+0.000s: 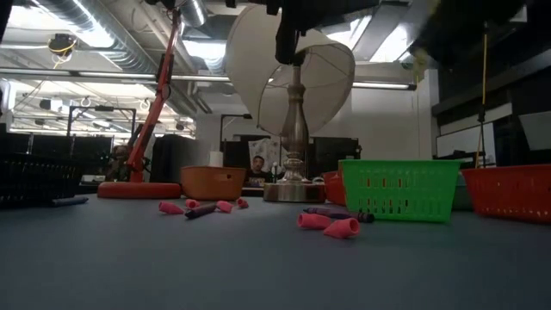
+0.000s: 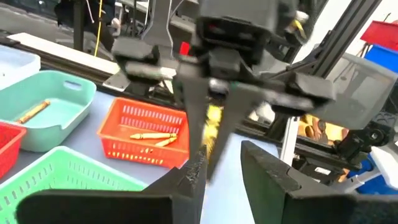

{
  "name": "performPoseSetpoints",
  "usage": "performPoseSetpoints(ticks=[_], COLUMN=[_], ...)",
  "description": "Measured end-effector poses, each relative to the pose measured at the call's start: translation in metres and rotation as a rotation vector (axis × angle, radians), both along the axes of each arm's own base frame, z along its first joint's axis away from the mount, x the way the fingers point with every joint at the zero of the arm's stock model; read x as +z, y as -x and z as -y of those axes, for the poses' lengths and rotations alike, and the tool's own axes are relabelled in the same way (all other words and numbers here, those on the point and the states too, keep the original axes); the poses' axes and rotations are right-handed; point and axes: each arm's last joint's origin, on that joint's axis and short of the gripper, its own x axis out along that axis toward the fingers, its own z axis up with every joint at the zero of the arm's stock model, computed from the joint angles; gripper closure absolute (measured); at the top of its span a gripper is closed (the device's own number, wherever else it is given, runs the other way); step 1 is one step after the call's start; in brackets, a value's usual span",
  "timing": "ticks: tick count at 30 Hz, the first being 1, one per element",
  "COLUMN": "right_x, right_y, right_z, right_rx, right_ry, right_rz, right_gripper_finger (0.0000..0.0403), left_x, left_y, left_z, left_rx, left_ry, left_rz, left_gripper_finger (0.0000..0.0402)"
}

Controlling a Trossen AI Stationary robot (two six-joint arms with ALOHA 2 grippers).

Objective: Sort crayons
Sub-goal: Put the yellow crayon into the bottom dark orange bin

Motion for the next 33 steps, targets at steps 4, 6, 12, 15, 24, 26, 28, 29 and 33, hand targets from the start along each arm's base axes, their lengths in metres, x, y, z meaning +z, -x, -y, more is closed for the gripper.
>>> performPoseSetpoints(ticks=[4,6,12,15,24,26,28,29,33], right_x=[0.002,0.001,-0.004,-0.009,-0.012,-0.013,-0.013,-0.013,-0.012], right_y=[0.018,0.029,0.055,0.065,0.074,0.074,0.074,0.074,0.074], right_z=[0.009,0.015,0.030,0.034,0.037,0.037,0.037,0.037,0.037], right_rx=[-0.027,-0.062,-0.189,-0.209,-0.236,-0.236,-0.236,-0.236,-0.236], right_ry=[-0.009,-0.001,0.030,0.037,0.036,0.036,0.036,0.036,0.036], right_rz=[-0.121,-0.191,-0.406,-0.523,-0.648,-0.648,-0.648,-0.648,-0.648], right_gripper_finger=[0.0385,0.0381,0.0373,0.0373,0.0371,0.0370,0.0370,0.0370,0.0366], left_x=[-0.003,-0.005,-0.013,-0.017,-0.029,-0.032,-0.037,-0.039,-0.050], left_y=[0.000,0.001,0.003,0.004,0.009,0.011,0.013,0.015,0.022], left_z=[0.000,0.000,0.000,0.000,-0.001,-0.002,-0.003,-0.003,-0.005], left_rx=[-0.002,-0.002,-0.003,-0.004,-0.006,-0.005,-0.003,0.004,0.050], left_ry=[-0.007,-0.015,-0.037,-0.043,-0.078,-0.089,-0.096,-0.089,-0.028], left_rz=[-0.026,-0.054,-0.136,-0.179,-0.305,-0.347,-0.396,-0.425,-0.556], left_gripper_finger=[0.0317,0.0317,0.0316,0.0317,0.0317,0.0317,0.0317,0.0317,0.0318])
